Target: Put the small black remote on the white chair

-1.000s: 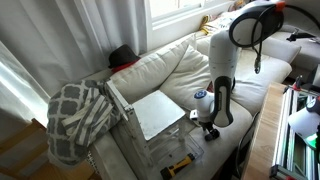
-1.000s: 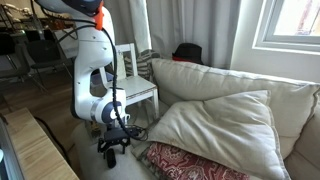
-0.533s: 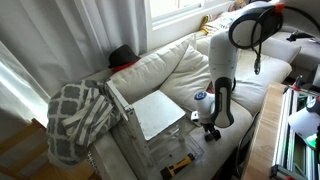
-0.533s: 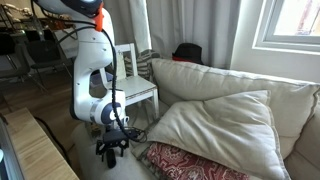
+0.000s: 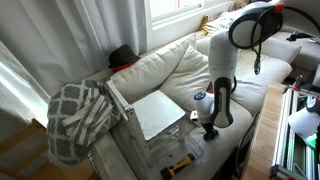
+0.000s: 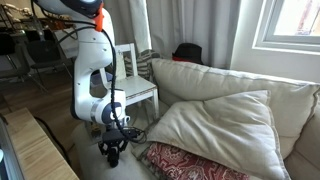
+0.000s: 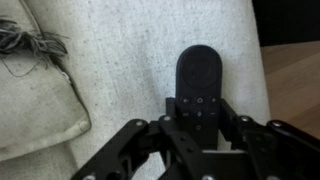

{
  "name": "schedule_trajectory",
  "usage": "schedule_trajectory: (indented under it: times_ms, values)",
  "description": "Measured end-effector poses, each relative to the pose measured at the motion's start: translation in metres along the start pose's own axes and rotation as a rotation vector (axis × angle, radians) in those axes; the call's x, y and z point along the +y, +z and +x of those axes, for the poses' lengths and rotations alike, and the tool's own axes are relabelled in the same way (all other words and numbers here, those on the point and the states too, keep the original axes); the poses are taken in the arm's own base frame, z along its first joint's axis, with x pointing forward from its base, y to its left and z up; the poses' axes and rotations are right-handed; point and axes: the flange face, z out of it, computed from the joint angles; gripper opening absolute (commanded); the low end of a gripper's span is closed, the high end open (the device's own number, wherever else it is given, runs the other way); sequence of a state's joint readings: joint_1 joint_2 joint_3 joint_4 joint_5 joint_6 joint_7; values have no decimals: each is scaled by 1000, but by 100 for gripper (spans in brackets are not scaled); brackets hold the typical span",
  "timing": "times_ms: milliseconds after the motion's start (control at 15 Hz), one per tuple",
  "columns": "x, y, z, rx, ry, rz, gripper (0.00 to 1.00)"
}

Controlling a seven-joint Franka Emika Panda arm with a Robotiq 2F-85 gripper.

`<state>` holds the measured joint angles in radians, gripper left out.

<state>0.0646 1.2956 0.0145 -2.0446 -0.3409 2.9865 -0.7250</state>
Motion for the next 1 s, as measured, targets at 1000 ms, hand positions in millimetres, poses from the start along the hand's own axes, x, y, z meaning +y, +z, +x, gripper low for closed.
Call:
schedule_trajectory:
  times_ms: [1000]
  values:
    - [6,-68,-38,87,214,17,18]
